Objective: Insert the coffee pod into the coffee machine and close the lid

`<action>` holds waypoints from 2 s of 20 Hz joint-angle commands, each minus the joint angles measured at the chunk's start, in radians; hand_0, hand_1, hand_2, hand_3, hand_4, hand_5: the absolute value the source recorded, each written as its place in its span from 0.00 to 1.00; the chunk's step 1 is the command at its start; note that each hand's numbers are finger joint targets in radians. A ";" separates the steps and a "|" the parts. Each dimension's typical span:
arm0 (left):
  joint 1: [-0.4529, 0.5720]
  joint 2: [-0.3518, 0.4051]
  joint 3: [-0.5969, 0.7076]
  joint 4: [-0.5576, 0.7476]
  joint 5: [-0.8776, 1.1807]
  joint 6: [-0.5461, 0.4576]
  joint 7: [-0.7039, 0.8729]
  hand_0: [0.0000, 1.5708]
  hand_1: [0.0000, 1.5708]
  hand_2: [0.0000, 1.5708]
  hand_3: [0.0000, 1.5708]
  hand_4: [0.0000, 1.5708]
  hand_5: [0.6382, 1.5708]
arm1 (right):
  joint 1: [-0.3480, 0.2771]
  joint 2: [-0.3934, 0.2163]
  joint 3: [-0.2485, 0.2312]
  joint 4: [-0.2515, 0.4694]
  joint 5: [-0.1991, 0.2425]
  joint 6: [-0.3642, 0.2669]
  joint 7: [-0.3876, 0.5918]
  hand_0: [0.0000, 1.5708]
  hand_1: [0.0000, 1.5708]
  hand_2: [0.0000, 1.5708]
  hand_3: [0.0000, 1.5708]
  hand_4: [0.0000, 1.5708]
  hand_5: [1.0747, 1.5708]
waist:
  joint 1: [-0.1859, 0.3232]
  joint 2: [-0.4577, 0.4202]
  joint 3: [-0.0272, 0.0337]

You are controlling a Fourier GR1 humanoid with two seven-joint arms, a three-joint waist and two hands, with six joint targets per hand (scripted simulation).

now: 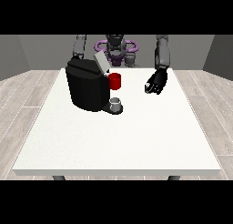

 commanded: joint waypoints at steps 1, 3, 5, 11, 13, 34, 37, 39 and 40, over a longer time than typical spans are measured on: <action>0.006 -0.045 0.015 -0.009 0.030 -0.021 -0.056 0.91 0.91 0.91 0.86 0.31 1.00 | 0.026 0.019 0.007 0.038 0.038 -0.048 0.006 0.00 0.00 0.00 0.00 0.00 1.00 | 0.034 -0.045 -0.0002; -0.018 -0.053 0.030 -0.031 0.066 -0.111 -0.034 0.92 0.92 0.91 0.86 0.33 1.00 | 0.059 0.010 -0.016 0.099 0.018 -0.034 -0.071 0.00 0.00 0.00 0.00 0.00 1.00 | 0.048 -0.075 0.0003; -0.076 -0.026 0.044 -0.014 0.048 -0.136 -0.010 0.90 0.90 0.90 0.85 0.33 1.00 | -0.011 -0.007 -0.030 0.101 0.017 -0.022 -0.029 0.00 0.00 0.00 0.00 0.00 1.00 | 0.031 -0.054 0.0001; -0.157 -0.079 0.026 -0.060 0.058 -0.283 0.103 0.90 0.90 0.89 0.85 0.34 1.00 | 0.012 -0.006 -0.016 0.130 0.011 0.012 -0.003 0.00 0.00 0.00 0.00 0.00 1.00 | 0.018 -0.171 0.0004; -0.201 -0.022 0.058 -0.049 0.055 -0.273 0.068 0.89 0.89 0.89 0.85 0.38 1.00 | -0.020 -0.029 -0.016 0.103 0.015 0.034 0.004 0.00 0.00 0.00 0.00 0.00 1.00 | -0.012 -0.115 0.0000; -0.450 -0.030 0.170 -0.053 0.089 -0.343 0.239 0.74 0.74 0.79 0.81 0.31 1.00 | -0.090 -0.037 -0.026 0.017 -0.007 0.032 -0.007 0.00 0.00 0.00 0.00 0.00 1.00 | -0.138 -0.041 0.0000; -0.474 -0.039 0.169 -0.048 0.090 -0.375 0.269 0.79 0.79 0.83 0.80 0.31 1.00 | -0.122 -0.027 -0.053 0.028 -0.024 0.017 0.023 0.00 0.00 0.00 0.00 0.17 1.00 | -0.111 -0.053 0.0001; -0.529 0.035 0.205 -0.033 0.106 -0.387 0.216 0.78 0.78 0.82 0.78 0.30 1.00 | -0.173 -0.043 -0.066 -0.002 -0.045 0.039 0.034 0.00 0.00 0.00 0.00 0.11 1.00 | -0.147 0.020 0.0000; -0.515 0.024 0.200 -0.029 0.098 -0.371 0.221 0.79 0.79 0.82 0.79 0.30 1.00 | -0.167 -0.042 -0.068 -0.003 -0.038 0.026 0.029 0.00 0.00 0.00 0.00 0.12 1.00 | -0.140 0.019 0.0000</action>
